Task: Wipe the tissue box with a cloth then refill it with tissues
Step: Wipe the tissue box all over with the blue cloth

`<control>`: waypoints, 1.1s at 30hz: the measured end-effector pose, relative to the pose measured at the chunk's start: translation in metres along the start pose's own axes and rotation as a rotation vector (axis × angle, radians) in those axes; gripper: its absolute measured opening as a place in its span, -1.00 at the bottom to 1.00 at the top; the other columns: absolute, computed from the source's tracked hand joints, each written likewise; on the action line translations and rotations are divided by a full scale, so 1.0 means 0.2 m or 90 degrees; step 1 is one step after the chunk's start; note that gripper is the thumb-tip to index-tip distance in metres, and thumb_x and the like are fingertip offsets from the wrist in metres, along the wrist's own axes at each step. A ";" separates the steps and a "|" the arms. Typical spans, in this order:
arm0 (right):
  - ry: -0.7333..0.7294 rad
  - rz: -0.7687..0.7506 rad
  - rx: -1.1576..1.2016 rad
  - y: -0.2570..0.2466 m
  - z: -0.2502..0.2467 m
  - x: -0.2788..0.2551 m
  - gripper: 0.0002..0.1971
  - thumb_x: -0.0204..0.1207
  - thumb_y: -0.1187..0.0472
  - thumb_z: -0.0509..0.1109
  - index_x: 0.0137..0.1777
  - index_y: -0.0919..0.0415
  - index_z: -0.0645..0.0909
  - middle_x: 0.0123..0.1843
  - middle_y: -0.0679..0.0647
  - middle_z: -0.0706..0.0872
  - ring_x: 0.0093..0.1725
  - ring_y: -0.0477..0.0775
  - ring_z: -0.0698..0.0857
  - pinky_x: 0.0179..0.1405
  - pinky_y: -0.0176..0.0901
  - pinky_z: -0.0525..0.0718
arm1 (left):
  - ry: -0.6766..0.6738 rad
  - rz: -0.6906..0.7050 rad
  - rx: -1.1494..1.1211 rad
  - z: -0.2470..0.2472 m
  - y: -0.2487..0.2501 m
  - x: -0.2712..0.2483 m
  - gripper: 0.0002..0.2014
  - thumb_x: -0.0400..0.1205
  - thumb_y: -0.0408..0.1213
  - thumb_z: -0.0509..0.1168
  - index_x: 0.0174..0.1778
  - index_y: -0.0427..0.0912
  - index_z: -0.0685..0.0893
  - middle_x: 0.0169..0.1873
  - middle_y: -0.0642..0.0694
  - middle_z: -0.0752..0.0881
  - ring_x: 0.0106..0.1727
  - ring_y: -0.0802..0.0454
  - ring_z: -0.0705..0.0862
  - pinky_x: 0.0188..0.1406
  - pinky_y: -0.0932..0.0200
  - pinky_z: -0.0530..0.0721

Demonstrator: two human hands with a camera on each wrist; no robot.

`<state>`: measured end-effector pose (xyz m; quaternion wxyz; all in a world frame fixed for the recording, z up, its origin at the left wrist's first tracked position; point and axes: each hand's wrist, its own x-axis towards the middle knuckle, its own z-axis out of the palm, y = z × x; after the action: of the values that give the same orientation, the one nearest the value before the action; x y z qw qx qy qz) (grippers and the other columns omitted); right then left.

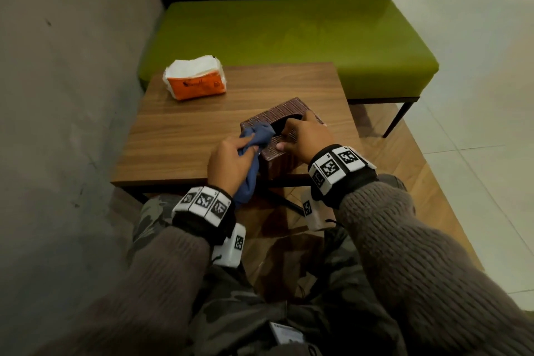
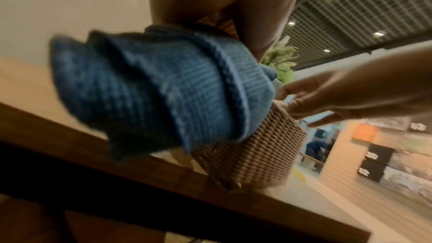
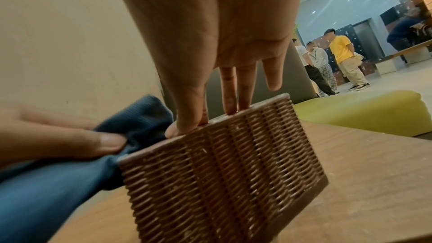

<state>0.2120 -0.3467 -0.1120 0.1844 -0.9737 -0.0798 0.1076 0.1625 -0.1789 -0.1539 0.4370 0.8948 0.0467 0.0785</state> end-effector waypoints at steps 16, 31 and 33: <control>0.028 0.043 0.025 -0.01 0.00 -0.02 -0.66 0.51 -0.03 0.47 0.26 -0.02 0.61 0.42 0.14 0.43 0.36 0.23 0.57 0.58 0.41 0.12 | -0.037 0.020 0.129 0.01 0.05 -0.01 -0.70 0.61 -0.19 0.32 0.26 -0.08 0.68 0.15 -0.18 0.68 0.16 -0.15 0.65 0.07 -0.08 0.62; -0.130 -0.146 -0.030 0.16 -0.15 -0.02 -0.59 0.53 0.23 0.49 0.39 0.06 0.65 0.09 -0.06 0.77 0.18 0.10 0.64 -0.05 -0.40 0.28 | -0.123 0.023 0.246 -0.09 0.05 0.03 -0.68 0.65 -0.16 0.25 0.32 0.10 0.64 0.08 -0.15 0.69 0.10 -0.18 0.65 0.05 -0.11 0.63; -0.106 -0.139 -0.033 0.15 -0.12 -0.03 -0.58 0.55 0.18 0.48 0.41 0.01 0.63 0.21 0.09 0.77 0.22 0.15 0.61 -0.04 -0.27 0.35 | -0.105 -0.002 0.205 -0.08 0.04 0.04 -0.75 0.62 -0.15 0.28 0.20 0.07 0.71 -0.03 -0.17 0.77 0.03 -0.20 0.71 -0.01 -0.12 0.67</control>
<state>0.2151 -0.3835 -0.1007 0.1626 -0.9513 -0.2033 0.1654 0.1672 -0.1702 -0.1373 0.2908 0.9565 0.0238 -0.0044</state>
